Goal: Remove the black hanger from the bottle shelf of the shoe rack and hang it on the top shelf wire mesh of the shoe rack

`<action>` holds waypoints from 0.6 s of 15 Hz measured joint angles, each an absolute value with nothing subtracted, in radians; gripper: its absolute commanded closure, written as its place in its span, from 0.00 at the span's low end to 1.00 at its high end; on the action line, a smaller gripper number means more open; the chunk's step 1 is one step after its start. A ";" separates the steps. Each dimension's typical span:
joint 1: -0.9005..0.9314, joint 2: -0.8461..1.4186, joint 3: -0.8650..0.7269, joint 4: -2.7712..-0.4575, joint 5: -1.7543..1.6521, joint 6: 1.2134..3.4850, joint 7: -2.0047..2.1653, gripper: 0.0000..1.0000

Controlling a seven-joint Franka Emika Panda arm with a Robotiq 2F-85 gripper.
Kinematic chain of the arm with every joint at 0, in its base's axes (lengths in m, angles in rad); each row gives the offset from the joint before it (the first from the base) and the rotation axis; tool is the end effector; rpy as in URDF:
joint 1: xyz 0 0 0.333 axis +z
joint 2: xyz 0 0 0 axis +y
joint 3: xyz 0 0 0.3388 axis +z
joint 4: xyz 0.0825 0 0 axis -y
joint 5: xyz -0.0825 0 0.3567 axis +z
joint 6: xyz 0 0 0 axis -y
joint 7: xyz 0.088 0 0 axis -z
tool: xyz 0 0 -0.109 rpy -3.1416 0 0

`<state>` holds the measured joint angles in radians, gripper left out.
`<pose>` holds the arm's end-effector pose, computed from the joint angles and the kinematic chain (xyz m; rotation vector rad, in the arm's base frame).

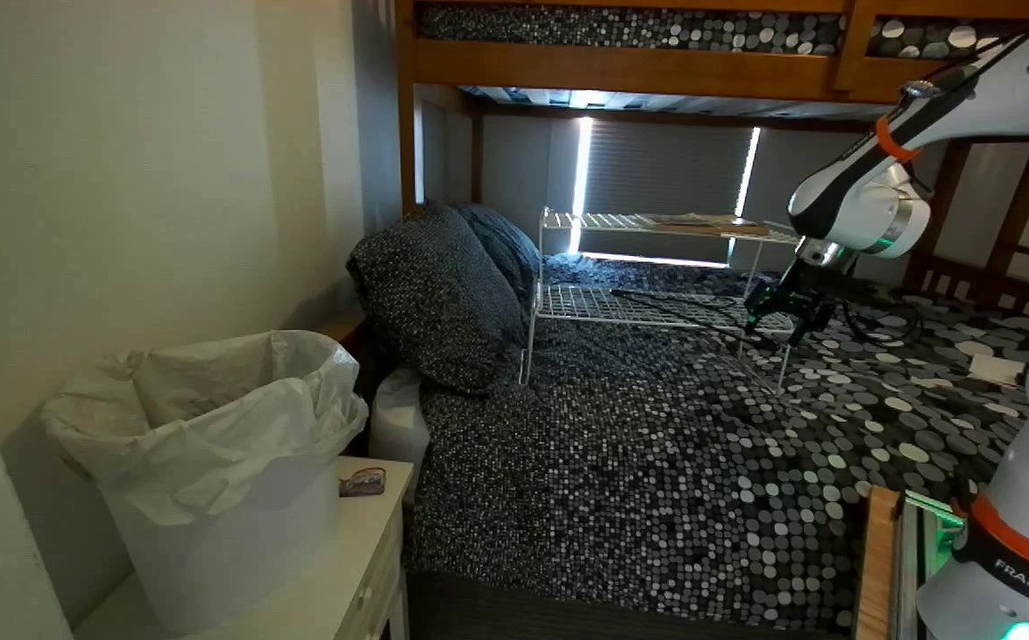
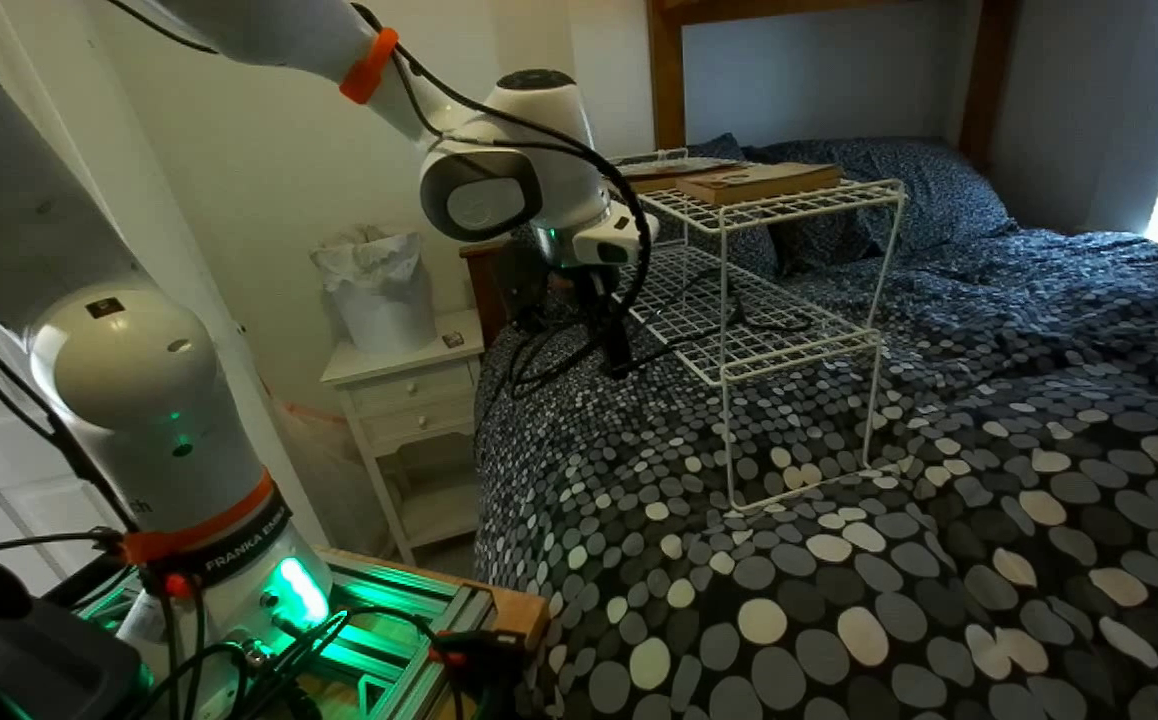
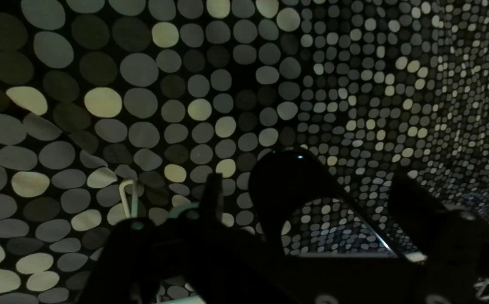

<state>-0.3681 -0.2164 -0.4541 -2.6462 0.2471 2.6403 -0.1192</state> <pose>0.2767 -0.3059 0.3672 -2.6850 1.3121 -0.3966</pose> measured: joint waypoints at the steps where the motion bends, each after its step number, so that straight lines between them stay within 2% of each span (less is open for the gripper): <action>1: -0.365 -0.210 -0.465 -2.646 0.270 2.647 -0.144 0.00; 9: -0.323 -0.145 -0.569 -2.617 0.567 2.653 -0.409 0.00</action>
